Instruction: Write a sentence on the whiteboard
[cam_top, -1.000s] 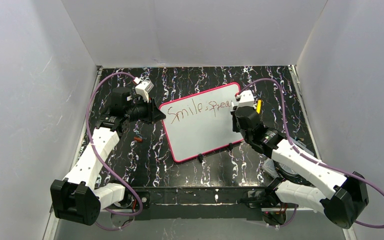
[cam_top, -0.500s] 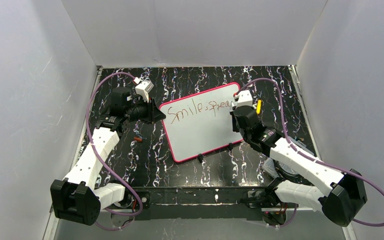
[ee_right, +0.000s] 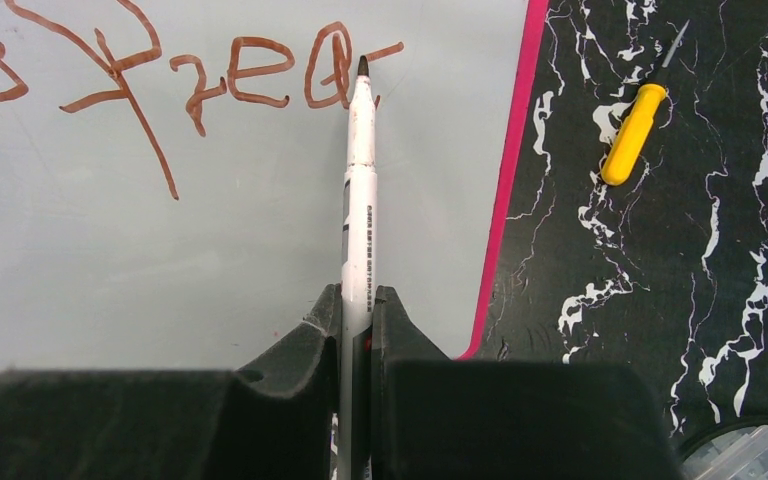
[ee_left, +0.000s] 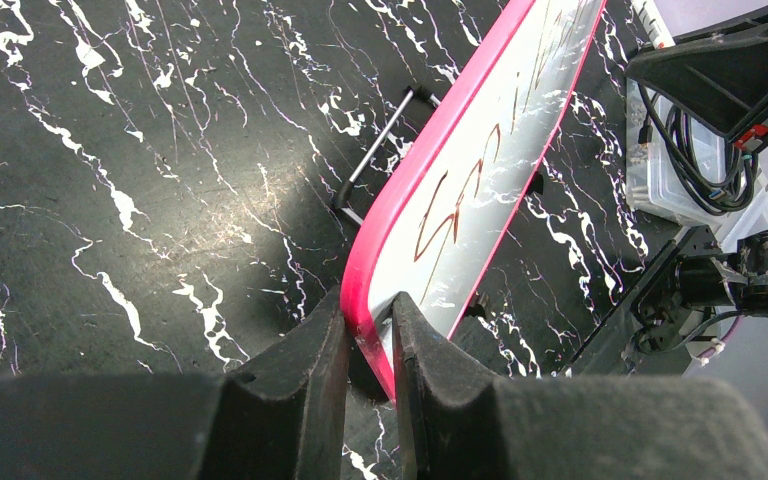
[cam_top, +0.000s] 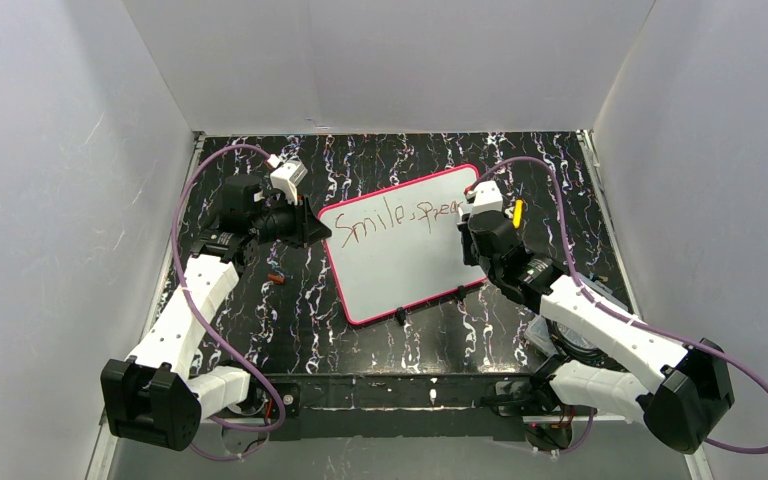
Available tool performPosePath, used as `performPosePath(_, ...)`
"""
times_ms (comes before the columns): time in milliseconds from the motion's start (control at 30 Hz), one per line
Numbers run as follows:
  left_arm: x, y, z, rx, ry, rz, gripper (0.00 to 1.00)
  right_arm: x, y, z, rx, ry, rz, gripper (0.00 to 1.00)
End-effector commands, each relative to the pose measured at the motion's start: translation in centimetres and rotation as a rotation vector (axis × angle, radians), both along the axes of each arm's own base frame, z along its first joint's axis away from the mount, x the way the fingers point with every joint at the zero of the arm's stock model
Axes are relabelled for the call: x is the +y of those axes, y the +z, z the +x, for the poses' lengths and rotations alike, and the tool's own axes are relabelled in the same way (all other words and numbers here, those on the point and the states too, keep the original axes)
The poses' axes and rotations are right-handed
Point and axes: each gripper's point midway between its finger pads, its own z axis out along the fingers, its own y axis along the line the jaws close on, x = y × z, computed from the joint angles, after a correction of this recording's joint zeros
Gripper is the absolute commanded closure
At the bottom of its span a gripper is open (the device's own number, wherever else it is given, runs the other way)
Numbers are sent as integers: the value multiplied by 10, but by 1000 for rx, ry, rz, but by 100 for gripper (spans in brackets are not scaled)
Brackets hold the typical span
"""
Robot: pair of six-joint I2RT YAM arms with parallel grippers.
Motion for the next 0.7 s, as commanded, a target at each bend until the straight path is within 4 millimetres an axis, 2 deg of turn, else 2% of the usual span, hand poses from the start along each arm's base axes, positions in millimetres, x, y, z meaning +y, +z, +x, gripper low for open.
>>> performPosePath(0, 1, 7, 1, -45, -12, 19, 100, 0, -7, -8, 26, 10, 14, 99)
performPosePath(333, 0, 7, 1, -44, -13, 18, 100, -14, -12, -10, 27, -52, -12, 99)
performPosePath(667, 0, 7, 1, -43, -13, 17, 100, -7, 18, 10, -54, -63, -17, 99)
